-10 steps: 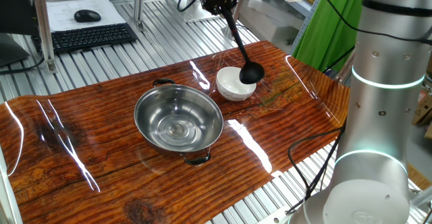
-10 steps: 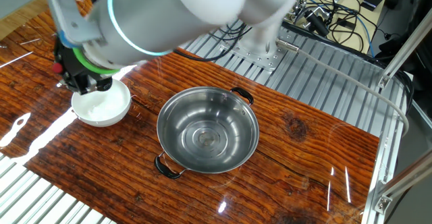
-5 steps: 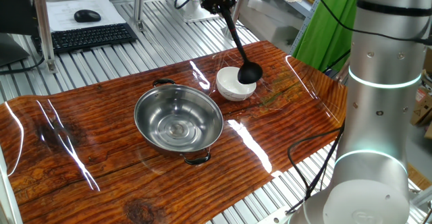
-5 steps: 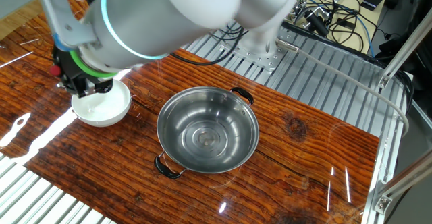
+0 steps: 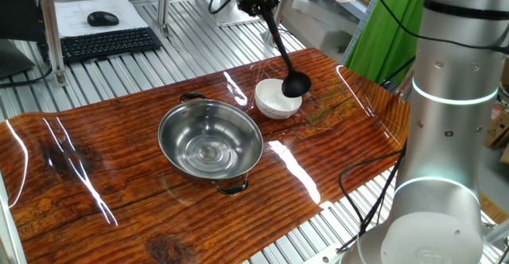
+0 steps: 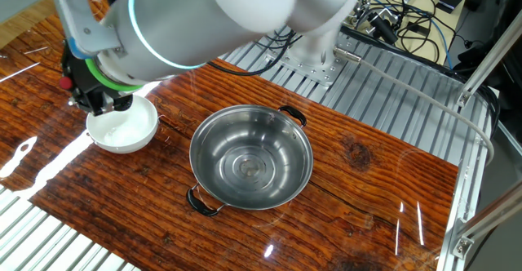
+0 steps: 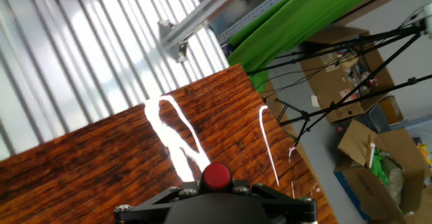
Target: Scoop water with a large spoon from one bowl to another
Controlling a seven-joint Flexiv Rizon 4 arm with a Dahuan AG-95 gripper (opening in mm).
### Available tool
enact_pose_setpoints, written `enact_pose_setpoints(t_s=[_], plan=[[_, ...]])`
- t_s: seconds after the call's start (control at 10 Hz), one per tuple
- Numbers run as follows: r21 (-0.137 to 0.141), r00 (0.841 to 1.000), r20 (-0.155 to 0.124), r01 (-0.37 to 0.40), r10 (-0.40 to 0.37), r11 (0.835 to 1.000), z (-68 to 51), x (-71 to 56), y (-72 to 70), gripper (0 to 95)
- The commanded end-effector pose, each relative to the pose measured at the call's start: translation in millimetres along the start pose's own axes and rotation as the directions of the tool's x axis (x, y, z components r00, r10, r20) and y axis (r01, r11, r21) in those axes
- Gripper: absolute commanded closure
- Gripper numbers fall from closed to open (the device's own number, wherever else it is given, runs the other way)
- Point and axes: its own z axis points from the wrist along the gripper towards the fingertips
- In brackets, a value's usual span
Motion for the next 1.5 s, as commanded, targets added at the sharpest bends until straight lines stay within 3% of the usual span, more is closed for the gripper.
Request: enact_pose_setpoints(t_s=[0.1,0.4,0.6,0.7,0.8,1.0,1.1,1.2,1.3,1.4,1.5], plan=[[-0.010,1.000,-0.001,-0.004,0.004,1.000,0.9,0.8,1.3,95.0],[-0.045,1.000,-0.024,-0.009,0.008,0.999,-0.1,2.2,2.9,95.0],[-0.176,0.994,-0.108,-0.043,0.024,0.983,-2.2,2.0,3.8,95.0],[-0.235,0.986,-0.166,-0.061,0.022,0.970,-5.9,2.5,5.7,95.0],[-0.261,0.981,-0.196,-0.062,0.010,0.963,-9.8,2.8,7.6,95.0],[-0.274,0.974,-0.227,-0.057,-0.007,0.960,-20.7,3.7,11.5,95.0],[-0.298,0.962,-0.271,-0.064,-0.020,0.952,-29.7,4.9,13.0,95.0],[-0.339,0.942,-0.334,-0.090,-0.030,0.937,-40.5,8.5,13.9,95.0],[-0.346,0.930,-0.366,-0.121,-0.016,0.930,-49.2,14.2,17.6,95.0],[-0.341,0.927,-0.376,-0.138,0.000,0.930,-57.2,23.1,22.3,95.0],[-0.359,0.922,-0.388,-0.162,0.011,0.919,-66.3,35.9,27.4,95.0]])
